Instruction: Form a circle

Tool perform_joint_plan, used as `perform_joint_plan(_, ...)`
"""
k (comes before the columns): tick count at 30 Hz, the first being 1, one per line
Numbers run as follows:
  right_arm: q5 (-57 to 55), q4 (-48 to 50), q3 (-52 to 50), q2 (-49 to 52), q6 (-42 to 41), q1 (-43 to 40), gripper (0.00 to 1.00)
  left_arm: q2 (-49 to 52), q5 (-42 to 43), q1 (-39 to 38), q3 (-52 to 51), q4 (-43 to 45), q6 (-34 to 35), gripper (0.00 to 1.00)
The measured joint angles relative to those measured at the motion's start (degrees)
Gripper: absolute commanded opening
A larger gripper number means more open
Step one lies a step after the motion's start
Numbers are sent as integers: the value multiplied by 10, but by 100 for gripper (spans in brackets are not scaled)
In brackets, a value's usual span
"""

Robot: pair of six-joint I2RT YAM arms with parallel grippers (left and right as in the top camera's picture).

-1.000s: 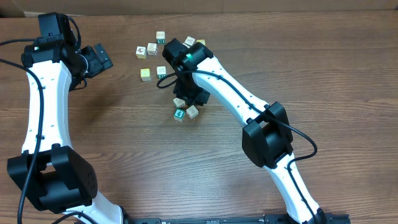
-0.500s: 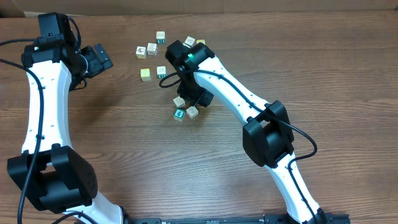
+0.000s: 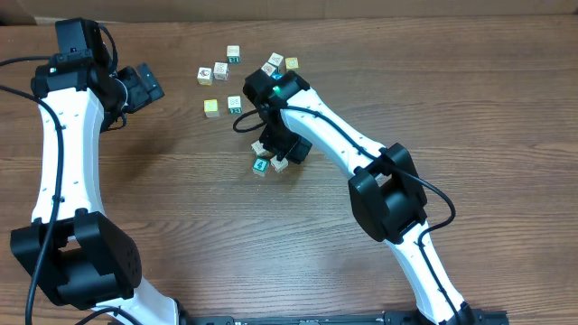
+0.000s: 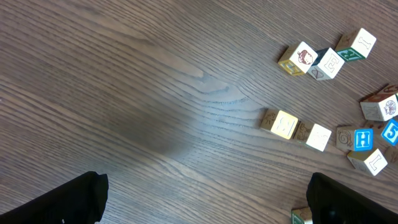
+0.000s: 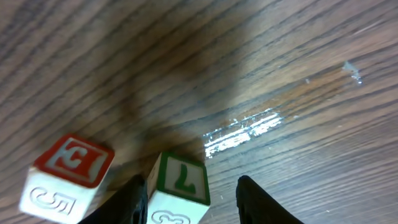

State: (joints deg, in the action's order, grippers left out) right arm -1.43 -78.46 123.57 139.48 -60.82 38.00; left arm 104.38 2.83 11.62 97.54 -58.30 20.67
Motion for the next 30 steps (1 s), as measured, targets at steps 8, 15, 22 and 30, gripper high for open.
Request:
perform_joint_plan(8,12,8,-2,0,-4,0,44,0,0,0,0,0,0,99)
perform_joint_plan(15,14,6,-2,0,-11,2,45,0,0,0,0,0,0,99)
perform_joint_plan(22,15,5,-2,0,-27,4,47,0,0,0,0,0,0,100)
perform_joint_plan(30,17,7,-2,0,-54,6,51,0,0,0,0,0,0,99)
